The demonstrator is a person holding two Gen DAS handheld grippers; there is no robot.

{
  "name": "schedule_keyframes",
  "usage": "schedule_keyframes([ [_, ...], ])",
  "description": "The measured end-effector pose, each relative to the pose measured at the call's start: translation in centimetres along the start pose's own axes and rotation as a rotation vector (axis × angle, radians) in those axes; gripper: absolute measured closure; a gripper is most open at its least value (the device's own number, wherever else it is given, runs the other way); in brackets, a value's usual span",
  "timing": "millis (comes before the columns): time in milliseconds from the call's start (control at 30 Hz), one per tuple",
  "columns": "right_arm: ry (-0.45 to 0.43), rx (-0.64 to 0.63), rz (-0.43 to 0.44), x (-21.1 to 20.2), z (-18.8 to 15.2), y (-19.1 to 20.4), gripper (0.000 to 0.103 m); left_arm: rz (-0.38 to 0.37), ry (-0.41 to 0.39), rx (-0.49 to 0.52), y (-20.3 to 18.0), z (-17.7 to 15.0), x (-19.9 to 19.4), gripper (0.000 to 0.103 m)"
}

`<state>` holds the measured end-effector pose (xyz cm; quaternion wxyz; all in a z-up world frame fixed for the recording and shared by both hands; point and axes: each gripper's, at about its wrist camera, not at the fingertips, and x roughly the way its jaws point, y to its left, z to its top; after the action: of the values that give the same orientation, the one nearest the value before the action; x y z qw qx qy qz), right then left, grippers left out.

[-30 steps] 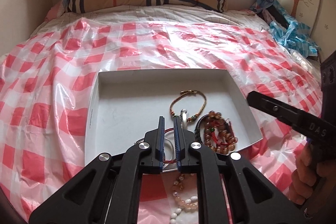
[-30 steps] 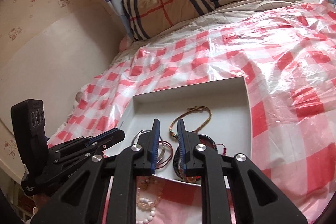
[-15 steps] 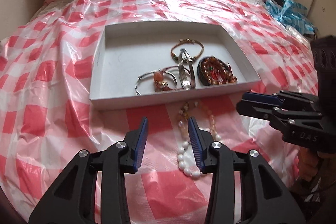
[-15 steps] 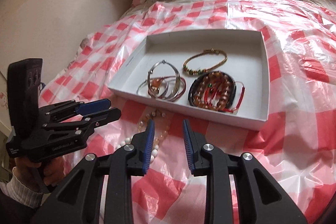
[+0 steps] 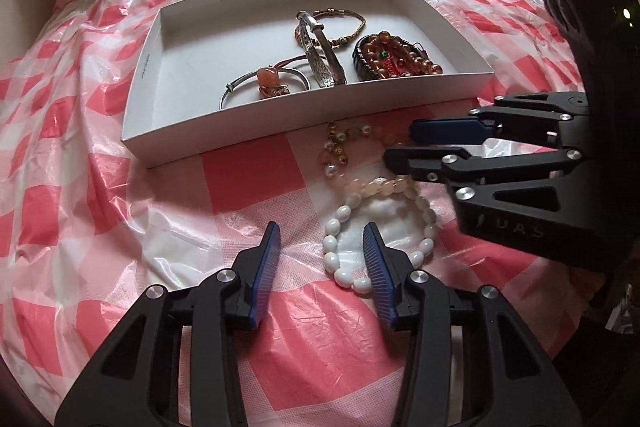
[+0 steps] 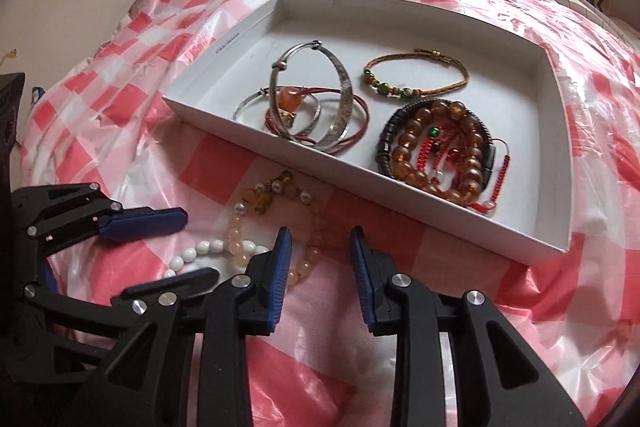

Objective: Organize jewelry
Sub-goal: 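Grasp the white bead bracelet with the left tool while the right tool grasps the peach bead bracelet, then lift both bead bracelets and carry them toward the white tray with both tools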

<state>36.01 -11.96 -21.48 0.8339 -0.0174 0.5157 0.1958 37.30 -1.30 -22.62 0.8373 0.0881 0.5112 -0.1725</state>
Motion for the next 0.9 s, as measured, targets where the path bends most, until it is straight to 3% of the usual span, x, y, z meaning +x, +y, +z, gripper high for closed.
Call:
schedule_keyframes([
  [133,0.023,0.050,-0.040,-1.9,-2.1,-2.3,0.072,0.033,0.006,-0.006,0.9,0.0,-0.5,0.067],
  [267,-0.010,0.105,0.025,-3.3,-2.9,-3.5,0.072,0.027,-0.017,0.000,1.0,0.3,-1.1,0.067],
  [467,-0.011,0.098,0.009,-1.4,-2.6,-3.0,0.069,0.067,-0.024,0.021,-0.1,0.5,0.4,0.066],
  [500,-0.016,0.092,0.008,-1.3,-2.6,-2.8,0.070,0.071,-0.025,0.024,-0.3,0.4,0.5,0.070],
  [533,-0.016,0.087,0.019,-1.4,-2.7,-2.7,0.079,0.055,-0.022,0.033,-0.7,0.3,0.5,0.083],
  [567,-0.015,0.088,0.027,-1.5,-2.8,-2.7,0.088,0.037,-0.018,0.036,-0.8,0.3,0.4,0.090],
  [600,-0.015,0.097,0.040,-1.6,-3.0,-2.7,0.090,0.030,-0.016,0.033,-1.0,0.3,0.3,0.096],
  [667,-0.019,0.146,0.098,-2.1,-3.2,-3.5,0.094,0.013,-0.017,0.015,-1.0,0.4,0.1,0.096],
  [900,-0.136,0.336,0.328,-5.7,-4.2,-5.7,0.094,-0.097,-0.068,-0.103,0.5,0.6,-2.8,0.096],
])
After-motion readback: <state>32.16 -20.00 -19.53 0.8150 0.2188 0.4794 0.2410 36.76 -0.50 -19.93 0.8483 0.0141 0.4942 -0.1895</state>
